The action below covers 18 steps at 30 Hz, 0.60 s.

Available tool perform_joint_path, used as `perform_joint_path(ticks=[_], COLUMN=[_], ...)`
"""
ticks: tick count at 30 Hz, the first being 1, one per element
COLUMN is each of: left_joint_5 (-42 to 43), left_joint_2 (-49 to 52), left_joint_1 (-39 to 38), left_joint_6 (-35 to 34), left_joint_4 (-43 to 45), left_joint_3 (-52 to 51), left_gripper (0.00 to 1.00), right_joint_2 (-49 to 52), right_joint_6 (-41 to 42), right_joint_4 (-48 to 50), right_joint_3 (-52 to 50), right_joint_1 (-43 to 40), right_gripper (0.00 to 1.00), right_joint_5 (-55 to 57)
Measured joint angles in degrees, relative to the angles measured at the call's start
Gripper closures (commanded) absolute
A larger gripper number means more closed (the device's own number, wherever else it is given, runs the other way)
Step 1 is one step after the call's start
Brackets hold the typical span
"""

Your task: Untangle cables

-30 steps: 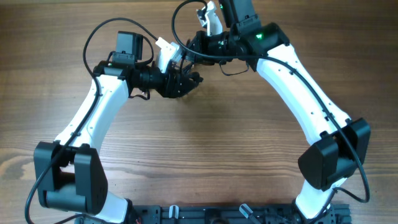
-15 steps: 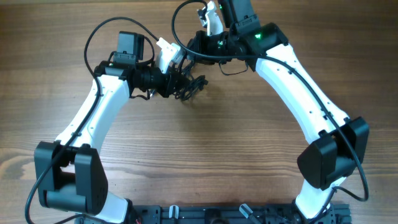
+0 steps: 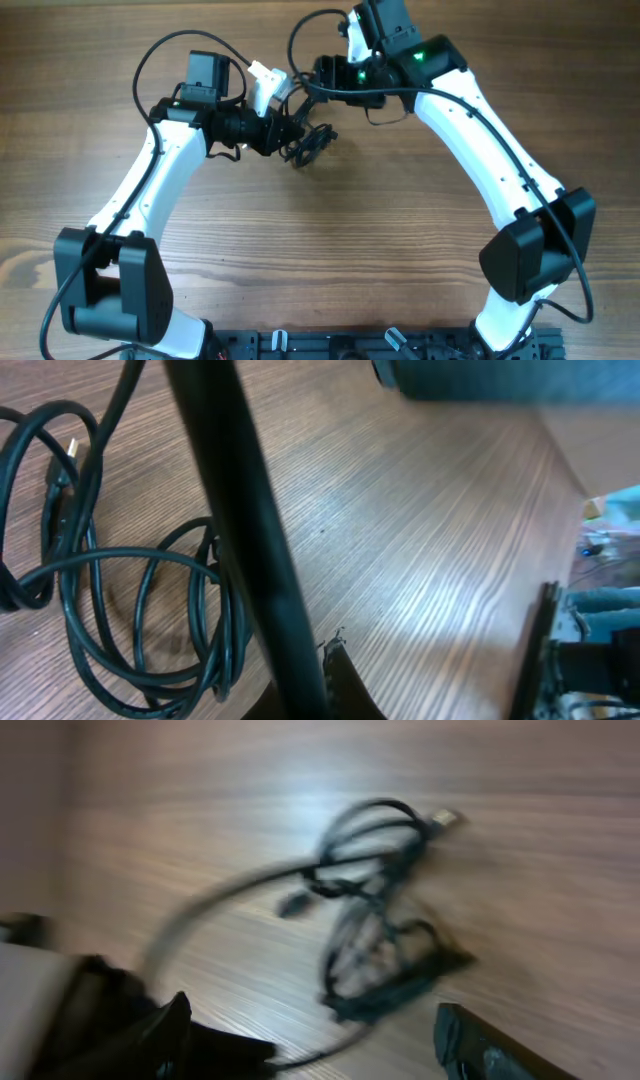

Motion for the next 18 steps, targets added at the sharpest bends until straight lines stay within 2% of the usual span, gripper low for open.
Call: perform_joint_path(ticks=[4,8,13,16,17,18], left_joint_5=[4.81,11.34,19.26,21.51,22.53,22.8], left_joint_2=[0.0,0.0,0.0,0.0,0.0,0.0], left_joint_1=[2.86,7.39,12.46,13.84,14.34,14.38], left_joint_6=[-0.74,-4.63,-18.08,-27.96,-34.53,-36.68], left_joint_4=[0.04,2.19,9.27,12.81,13.79,13.9], left_joint_3=[0.0,-0.02,-0.15,-0.15,-0.15,-0.15], left_gripper=[0.96,0.96,0.96,0.96,0.96,0.96], right_joint_2=[0.0,0.0,0.0,0.0,0.04,0.04], right_joint_6=[-4.79,-10.32,-20.79,-24.2,-25.35,-25.75], right_joint_4=[-5.01,-7.15,-3.74,3.15,6.73,10.86], right_joint_3=[0.0,0.0,-2.64,-7.61,-10.38,-12.13], right_joint_1=[-1.22,-1.75,-1.53,-0.52,0.5,1.07], right_gripper=[0.19,0.19,0.21,0.2,0.2,0.2], right_joint_5=[1.79,1.62,-8.9,-13.22,-14.71,-15.34])
